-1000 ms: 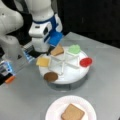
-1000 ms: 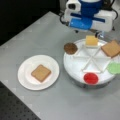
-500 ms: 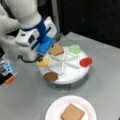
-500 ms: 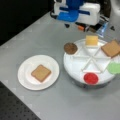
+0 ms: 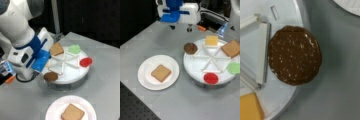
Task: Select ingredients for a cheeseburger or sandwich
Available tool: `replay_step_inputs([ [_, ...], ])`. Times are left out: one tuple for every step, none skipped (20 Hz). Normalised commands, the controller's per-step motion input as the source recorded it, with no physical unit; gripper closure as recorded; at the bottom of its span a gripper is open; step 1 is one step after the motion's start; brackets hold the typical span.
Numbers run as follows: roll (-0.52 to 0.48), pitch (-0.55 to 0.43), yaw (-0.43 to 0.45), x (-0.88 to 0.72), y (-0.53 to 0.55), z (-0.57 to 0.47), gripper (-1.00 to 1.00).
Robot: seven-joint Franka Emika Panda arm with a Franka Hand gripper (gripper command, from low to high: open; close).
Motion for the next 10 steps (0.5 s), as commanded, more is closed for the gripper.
replay_step_inputs([
  [0.397, 0.28, 0.179, 0.37, -0.31, 0.03, -1.0],
  [0.391, 0.283, 0.165, 0.33, -0.29, 0.01, -1.0],
  [0.404, 0.277, 0.147, 0.28, -0.25, 0.0, -1.0],
  [0.432, 0.271, 0.139, 0.24, -0.22, -0.01, -1.0],
  [0.422, 0.251, 0.131, 0.2, -0.19, 0.0, -1.0],
  [0.452, 0.236, 0.126, 0.18, -0.16, -0.01, -1.0],
  [0.485, 0.216, 0.117, 0.15, -0.14, -0.04, -1.0],
  [0.511, 0.197, 0.113, 0.13, -0.12, -0.06, -1.0],
  [0.521, 0.172, 0.088, 0.1, -0.1, -0.11, -1.0],
  [0.512, 0.156, 0.065, 0.08, -0.08, -0.14, -1.0],
])
